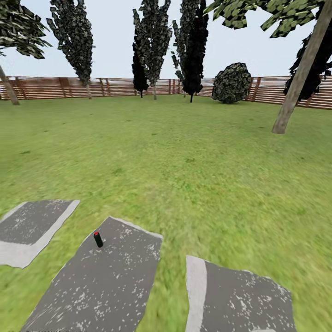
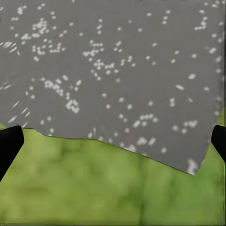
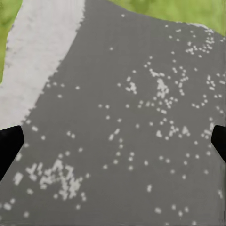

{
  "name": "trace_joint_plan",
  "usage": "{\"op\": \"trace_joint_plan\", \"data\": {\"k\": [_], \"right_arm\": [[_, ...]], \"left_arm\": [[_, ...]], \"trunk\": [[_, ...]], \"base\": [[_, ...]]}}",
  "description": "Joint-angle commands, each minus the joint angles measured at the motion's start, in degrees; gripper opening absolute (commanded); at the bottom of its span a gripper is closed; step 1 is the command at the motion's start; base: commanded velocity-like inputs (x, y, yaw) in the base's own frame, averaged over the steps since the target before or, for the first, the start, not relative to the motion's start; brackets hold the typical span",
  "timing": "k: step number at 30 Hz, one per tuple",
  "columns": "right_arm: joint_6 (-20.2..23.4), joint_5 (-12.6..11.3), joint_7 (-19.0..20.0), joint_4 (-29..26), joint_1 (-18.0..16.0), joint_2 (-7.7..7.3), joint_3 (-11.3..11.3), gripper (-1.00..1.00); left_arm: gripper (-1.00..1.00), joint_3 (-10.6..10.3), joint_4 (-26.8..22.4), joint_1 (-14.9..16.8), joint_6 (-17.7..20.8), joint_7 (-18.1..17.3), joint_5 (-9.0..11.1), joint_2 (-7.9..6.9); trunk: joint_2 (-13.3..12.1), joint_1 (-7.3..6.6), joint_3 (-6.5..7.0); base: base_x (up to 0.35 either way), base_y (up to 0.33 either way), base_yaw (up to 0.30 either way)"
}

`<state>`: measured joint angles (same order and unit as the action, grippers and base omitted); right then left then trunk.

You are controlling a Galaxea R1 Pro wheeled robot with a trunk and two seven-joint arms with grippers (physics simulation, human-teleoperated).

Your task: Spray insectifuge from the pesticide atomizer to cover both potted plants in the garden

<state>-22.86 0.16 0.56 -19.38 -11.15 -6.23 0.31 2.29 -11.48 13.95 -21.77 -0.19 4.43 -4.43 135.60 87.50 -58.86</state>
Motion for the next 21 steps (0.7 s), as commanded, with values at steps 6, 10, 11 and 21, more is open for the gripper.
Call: {"op": "trace_joint_plan", "data": {"k": [6,10,11,21], "right_arm": [[-0.2,0.0,0.1,0.0,0.0,-0.01,0.0,1.00],[-0.2,0.0,0.1,0.0,0.0,-0.01,0.0,1.00],[-0.2,0.0,0.1,0.0,0.0,-0.01,0.0,1.00],[-0.2,0.1,-0.1,0.0,0.0,-0.01,0.0,1.00]], "left_arm": [[1.00,0.0,0.1,0.0,-0.2,-0.1,0.4,-0.05],[1.00,0.0,0.1,0.0,-0.2,-0.1,0.4,-0.05],[1.00,0.0,0.1,0.0,-0.2,-0.1,0.4,-0.05],[1.00,0.0,0.1,0.0,-0.2,-0.1,0.4,-0.05]], "trunk": [[0.0,0.00,-0.05],[0.0,0.00,-0.05],[0.0,0.00,-0.05],[0.0,0.00,-0.05]], "base": [[0.160,-0.276,0.171],[0.178,-0.276,0.021],[0.184,-0.276,0.007],[0.198,-0.276,0.001]]}}
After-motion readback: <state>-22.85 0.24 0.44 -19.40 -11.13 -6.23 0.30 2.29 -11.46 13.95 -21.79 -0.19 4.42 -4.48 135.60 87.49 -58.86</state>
